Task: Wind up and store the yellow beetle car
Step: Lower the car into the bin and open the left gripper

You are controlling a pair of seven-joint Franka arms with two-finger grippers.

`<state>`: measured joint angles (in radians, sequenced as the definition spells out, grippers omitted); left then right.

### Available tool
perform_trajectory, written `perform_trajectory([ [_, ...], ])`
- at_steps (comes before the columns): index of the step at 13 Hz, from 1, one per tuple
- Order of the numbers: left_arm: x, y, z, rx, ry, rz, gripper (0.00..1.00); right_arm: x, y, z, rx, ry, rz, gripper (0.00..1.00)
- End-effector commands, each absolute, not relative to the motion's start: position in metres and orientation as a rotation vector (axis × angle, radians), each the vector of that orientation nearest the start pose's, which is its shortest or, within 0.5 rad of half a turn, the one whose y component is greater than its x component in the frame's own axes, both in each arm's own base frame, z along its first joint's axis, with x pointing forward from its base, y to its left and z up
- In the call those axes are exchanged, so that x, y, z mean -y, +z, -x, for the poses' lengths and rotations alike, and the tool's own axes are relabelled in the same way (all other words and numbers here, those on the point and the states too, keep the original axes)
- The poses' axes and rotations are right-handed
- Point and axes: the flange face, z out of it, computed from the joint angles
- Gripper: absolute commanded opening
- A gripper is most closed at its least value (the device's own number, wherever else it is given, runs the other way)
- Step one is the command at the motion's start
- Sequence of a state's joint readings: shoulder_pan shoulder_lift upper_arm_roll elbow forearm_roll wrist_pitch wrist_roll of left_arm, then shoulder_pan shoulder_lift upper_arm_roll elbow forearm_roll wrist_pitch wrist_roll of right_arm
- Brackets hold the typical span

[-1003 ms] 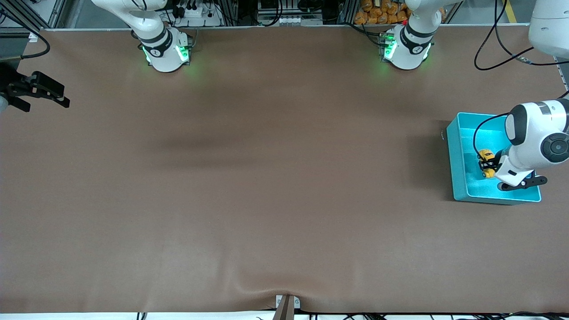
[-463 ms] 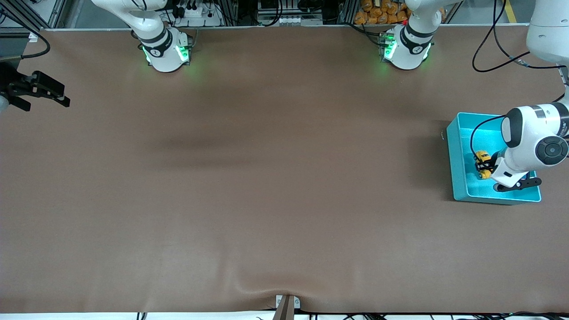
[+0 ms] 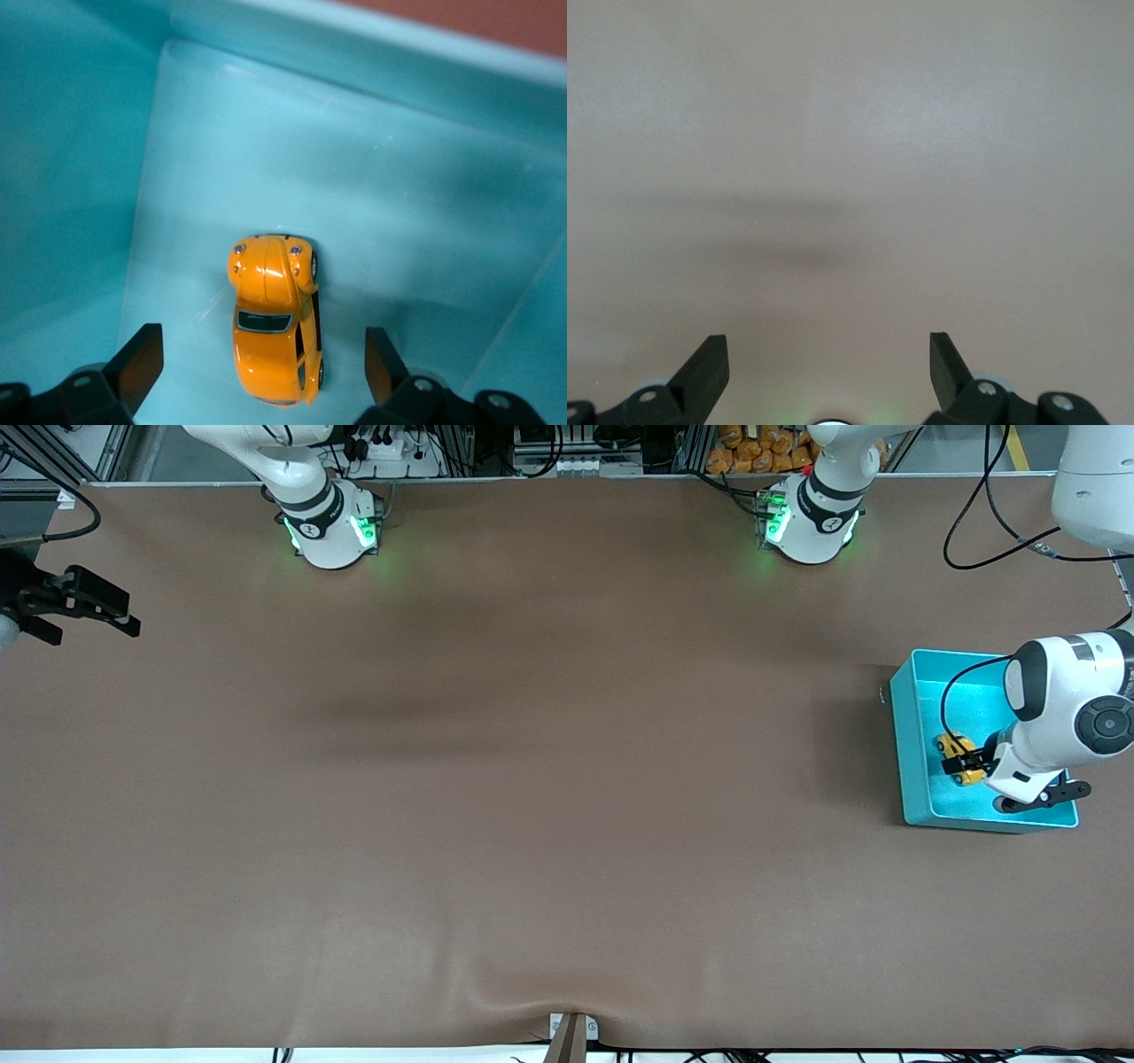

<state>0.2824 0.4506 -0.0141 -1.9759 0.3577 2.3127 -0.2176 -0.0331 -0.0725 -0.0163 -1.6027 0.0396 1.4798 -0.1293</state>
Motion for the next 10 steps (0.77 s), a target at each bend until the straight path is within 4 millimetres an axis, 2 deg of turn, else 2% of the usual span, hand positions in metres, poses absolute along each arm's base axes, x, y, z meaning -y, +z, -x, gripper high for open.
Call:
perform_trajectory([
  [1,-0.167,0.282,-0.584,0.364,0.136,2.849,1.00,0.020,0.650,-0.515,0.115,0.063,3.110,1.00],
  [3,-0.161,0.329,-0.598,0.388,0.156,2.844,1.00,0.020,0.650,-0.515,0.115,0.066,3.110,1.00],
  [7,-0.126,0.444,-0.624,0.447,0.098,2.891,1.00,0.020,0.650,-0.514,0.116,0.071,3.109,1.00],
  [10,-0.099,0.511,-0.621,0.405,0.081,3.017,1.00,0.019,0.650,-0.514,0.118,0.071,3.109,1.00],
])
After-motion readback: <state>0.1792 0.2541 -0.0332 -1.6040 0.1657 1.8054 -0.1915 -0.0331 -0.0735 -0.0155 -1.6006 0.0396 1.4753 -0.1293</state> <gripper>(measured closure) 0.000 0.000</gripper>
